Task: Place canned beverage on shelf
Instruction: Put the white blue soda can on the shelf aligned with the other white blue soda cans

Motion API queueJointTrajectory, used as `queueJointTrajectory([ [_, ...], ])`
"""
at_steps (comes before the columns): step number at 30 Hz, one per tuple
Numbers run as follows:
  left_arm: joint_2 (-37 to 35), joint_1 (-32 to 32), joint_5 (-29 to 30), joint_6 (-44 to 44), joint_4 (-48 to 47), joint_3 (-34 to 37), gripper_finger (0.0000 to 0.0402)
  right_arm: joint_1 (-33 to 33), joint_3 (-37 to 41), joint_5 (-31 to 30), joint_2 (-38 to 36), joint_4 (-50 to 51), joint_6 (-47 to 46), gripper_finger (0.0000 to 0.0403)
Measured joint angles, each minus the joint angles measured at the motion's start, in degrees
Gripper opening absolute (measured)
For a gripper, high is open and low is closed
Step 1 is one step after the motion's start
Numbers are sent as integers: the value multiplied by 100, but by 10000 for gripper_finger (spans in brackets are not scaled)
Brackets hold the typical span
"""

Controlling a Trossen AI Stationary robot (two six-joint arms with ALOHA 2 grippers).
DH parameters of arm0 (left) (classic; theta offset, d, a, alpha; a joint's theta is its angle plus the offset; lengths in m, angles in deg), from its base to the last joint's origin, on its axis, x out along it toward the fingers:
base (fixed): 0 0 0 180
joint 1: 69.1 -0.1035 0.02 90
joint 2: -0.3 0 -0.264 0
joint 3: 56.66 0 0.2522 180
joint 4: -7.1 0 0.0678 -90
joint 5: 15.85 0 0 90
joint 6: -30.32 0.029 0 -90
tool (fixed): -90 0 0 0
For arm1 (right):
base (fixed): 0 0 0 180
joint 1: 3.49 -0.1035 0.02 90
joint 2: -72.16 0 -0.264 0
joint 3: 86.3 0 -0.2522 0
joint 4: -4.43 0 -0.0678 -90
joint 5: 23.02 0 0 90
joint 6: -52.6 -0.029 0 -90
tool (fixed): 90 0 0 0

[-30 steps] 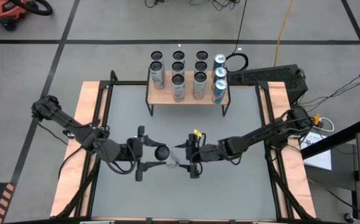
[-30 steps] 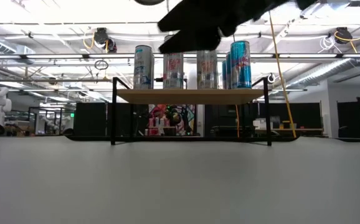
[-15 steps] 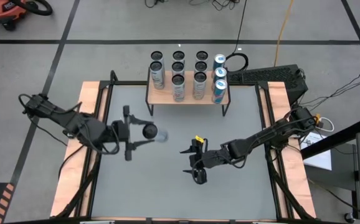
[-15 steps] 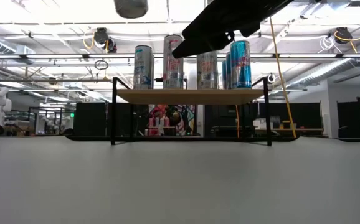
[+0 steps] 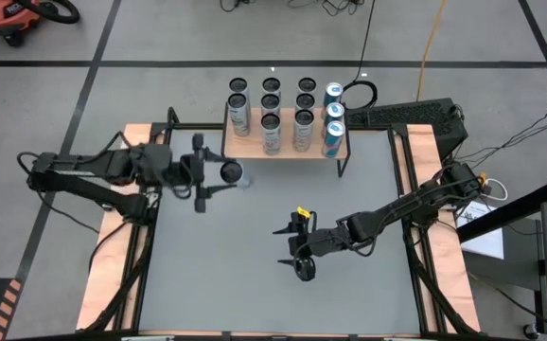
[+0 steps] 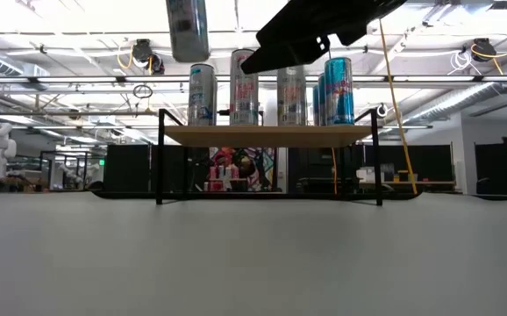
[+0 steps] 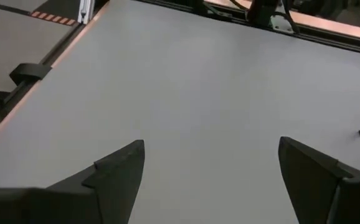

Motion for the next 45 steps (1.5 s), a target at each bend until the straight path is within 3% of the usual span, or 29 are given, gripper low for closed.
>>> queueJointTrajectory([
  [13,134,-2439,-1925,301,-66,0,248,0,0,2,0,-15,8,304],
  [20,527,-3352,-2819,367,-55,4,248,0,0,9,0,-86,21,304],
  [24,770,-3770,-3157,454,16,4,248,0,0,385,0,-217,80,304],
  [33,1157,-4300,-3593,480,203,4,248,-2,-2,605,0,-278,105,304],
  [45,1311,-4338,-3676,490,163,4,249,-2,-2,608,0,-276,107,304],
])
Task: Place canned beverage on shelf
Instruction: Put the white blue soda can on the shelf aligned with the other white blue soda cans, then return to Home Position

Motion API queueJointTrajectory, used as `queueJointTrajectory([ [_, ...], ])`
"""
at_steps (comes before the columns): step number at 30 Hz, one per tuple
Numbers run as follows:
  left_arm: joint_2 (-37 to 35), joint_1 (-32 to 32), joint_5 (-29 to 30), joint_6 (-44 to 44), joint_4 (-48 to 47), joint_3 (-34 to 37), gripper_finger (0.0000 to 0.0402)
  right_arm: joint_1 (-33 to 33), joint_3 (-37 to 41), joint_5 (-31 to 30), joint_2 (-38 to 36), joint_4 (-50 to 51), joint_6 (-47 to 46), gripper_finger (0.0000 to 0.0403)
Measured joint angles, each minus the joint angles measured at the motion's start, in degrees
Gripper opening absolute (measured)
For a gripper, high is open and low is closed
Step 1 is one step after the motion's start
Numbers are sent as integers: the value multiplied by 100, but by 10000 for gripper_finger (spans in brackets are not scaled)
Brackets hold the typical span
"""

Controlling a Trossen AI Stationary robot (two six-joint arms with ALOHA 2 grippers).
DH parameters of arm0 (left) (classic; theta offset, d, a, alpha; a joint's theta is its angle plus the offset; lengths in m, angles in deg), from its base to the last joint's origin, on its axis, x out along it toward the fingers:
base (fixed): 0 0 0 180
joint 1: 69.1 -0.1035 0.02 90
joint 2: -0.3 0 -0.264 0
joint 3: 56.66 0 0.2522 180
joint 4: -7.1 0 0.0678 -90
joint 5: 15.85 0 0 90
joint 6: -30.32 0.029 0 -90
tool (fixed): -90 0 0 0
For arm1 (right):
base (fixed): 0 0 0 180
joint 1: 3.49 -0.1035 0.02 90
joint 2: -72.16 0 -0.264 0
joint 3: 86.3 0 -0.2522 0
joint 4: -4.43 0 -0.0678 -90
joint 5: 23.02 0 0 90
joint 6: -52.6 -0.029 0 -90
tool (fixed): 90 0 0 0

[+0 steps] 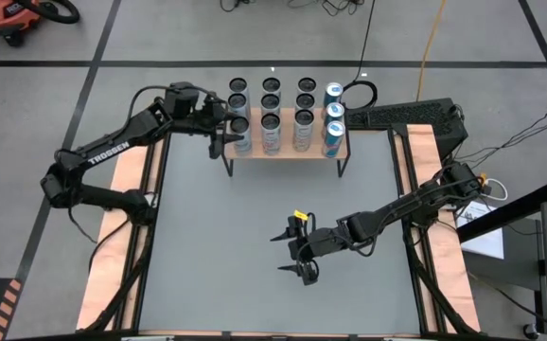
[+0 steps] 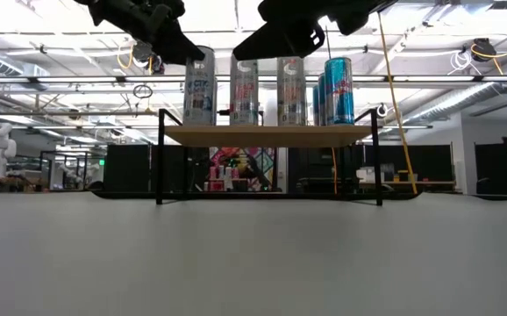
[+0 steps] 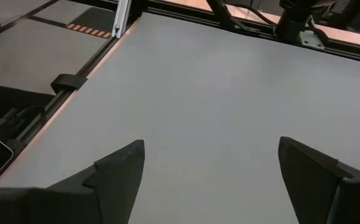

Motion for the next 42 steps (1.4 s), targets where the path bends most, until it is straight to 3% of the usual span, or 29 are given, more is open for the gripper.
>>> queueJointTrajectory([
  [13,2,-2,299,104,-2,0,313,0,0,119,0,2,0,304],
  [31,-133,0,315,295,304,0,316,0,0,170,1,8,-19,304],
  [42,-1158,178,312,-215,245,0,316,0,0,-24,-22,35,-52,304],
])
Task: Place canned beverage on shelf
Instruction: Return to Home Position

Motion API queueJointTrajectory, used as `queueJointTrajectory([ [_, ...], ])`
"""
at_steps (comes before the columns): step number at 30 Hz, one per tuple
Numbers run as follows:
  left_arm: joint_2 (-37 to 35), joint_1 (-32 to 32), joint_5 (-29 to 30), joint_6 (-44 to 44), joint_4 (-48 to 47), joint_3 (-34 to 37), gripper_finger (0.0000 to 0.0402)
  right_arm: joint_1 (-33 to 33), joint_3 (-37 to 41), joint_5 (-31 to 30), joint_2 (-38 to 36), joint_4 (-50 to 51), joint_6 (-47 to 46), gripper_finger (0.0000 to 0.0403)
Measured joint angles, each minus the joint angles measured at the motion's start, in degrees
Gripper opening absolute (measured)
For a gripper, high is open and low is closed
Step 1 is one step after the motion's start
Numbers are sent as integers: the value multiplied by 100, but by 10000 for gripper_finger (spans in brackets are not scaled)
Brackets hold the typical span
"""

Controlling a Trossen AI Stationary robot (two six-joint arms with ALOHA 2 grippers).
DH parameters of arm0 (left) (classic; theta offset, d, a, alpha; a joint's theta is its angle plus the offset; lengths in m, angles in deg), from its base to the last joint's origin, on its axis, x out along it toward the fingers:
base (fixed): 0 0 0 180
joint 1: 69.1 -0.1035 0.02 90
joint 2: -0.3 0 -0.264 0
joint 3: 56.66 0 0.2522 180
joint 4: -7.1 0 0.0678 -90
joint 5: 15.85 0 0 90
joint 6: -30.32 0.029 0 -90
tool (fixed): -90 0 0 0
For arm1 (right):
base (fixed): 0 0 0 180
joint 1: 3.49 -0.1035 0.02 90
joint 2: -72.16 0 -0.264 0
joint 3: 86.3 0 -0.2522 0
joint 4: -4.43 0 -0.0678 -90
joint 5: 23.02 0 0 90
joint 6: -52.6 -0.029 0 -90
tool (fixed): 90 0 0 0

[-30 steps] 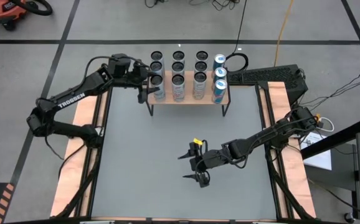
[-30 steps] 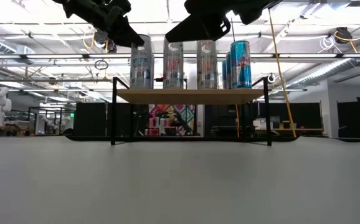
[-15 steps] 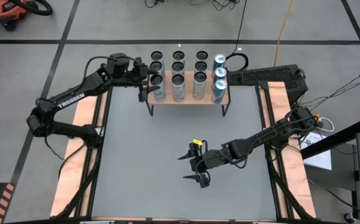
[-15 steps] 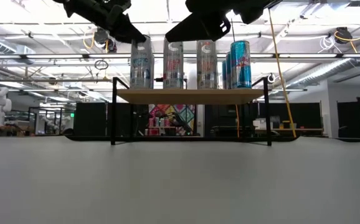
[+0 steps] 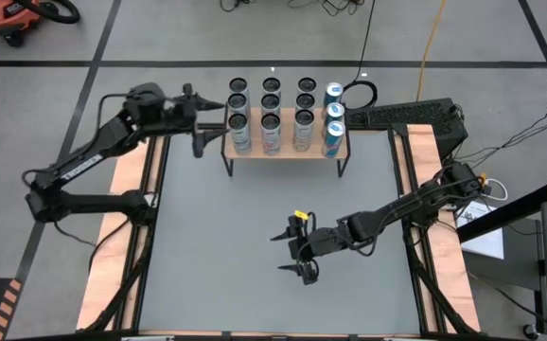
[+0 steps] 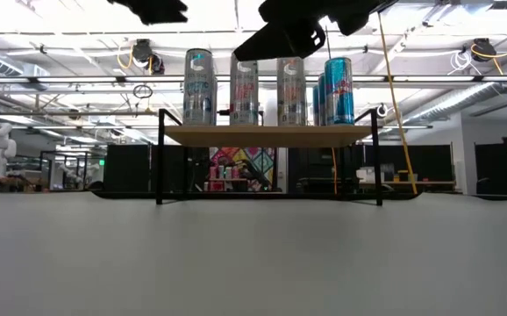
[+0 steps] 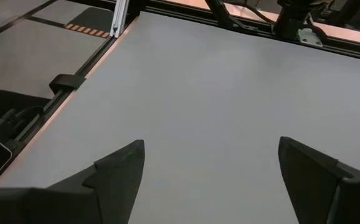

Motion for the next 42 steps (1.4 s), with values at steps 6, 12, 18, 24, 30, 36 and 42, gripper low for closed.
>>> queueJointTrajectory([
  [6,-473,362,-1,-395,-142,0,310,0,-2,-5,-316,156,179,302],
  [12,-593,914,-161,-584,-492,0,289,0,-2,-10,-836,638,402,276],
  [18,-627,1632,-98,-787,-661,177,245,7,-7,-321,-1315,1347,587,235],
  [24,-672,2263,434,-898,-665,537,190,9,-4,-311,-1663,1886,827,178],
  [30,-675,2727,742,-1053,-512,807,137,17,-4,-316,-1895,2207,924,104],
  [36,-745,3215,948,-1318,103,1366,92,4,-4,-629,-1921,2479,957,24],
  [42,-779,3646,1548,-1551,464,1790,57,0,316,-617,-2001,2193,957,8],
])
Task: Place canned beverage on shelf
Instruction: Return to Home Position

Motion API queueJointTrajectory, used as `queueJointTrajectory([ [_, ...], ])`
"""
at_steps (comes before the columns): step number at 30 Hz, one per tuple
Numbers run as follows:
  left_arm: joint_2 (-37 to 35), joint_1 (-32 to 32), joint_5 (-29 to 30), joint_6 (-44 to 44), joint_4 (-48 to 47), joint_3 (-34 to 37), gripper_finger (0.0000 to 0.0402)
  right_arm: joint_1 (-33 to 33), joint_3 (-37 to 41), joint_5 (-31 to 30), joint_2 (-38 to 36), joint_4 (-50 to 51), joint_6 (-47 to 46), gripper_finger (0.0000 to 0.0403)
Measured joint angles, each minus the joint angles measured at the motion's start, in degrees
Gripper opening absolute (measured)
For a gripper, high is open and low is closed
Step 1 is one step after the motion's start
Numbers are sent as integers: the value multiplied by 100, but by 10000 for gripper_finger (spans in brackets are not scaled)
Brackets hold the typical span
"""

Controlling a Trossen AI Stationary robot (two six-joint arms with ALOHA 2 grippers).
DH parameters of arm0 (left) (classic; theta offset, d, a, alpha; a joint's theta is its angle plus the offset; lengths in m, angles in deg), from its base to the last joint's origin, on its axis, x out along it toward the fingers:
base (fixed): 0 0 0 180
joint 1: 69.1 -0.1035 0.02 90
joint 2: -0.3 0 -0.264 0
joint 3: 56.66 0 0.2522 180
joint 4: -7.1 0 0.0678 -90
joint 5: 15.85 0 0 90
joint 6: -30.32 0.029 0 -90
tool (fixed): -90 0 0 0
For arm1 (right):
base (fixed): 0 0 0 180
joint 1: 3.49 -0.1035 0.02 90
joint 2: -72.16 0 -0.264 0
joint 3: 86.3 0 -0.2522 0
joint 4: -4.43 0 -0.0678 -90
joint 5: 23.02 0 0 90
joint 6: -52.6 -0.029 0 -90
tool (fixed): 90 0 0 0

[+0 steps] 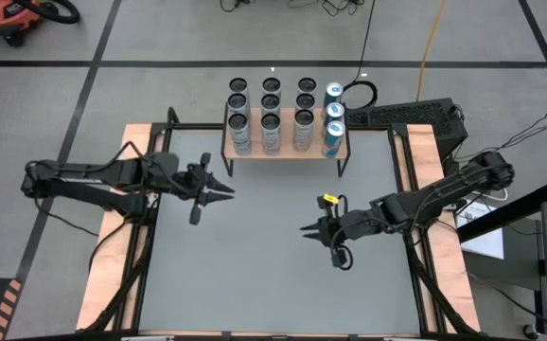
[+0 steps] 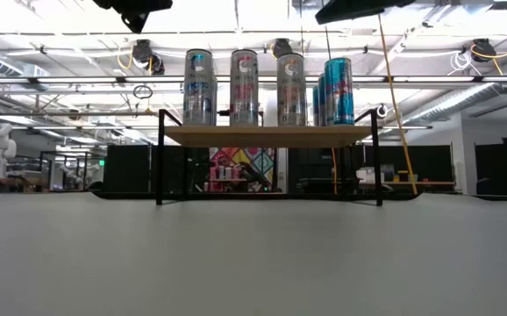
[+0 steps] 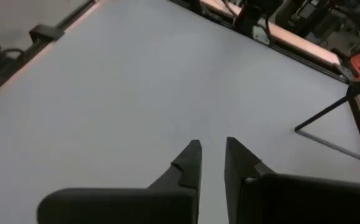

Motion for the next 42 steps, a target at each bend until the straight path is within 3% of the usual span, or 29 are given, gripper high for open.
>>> queueJointTrajectory([
  [6,0,430,376,-147,425,247,30,13,689,7,-376,-853,-9,2],
  [14,1,827,935,-211,1080,696,2,13,1305,9,-944,-1262,-54,1],
  [26,1,914,971,-105,2948,2011,1,15,2851,4,-1509,-2938,-4,0],
  [42,-2,912,1052,-248,4341,3262,1,158,4325,7,-1873,-4698,-152,0],
])
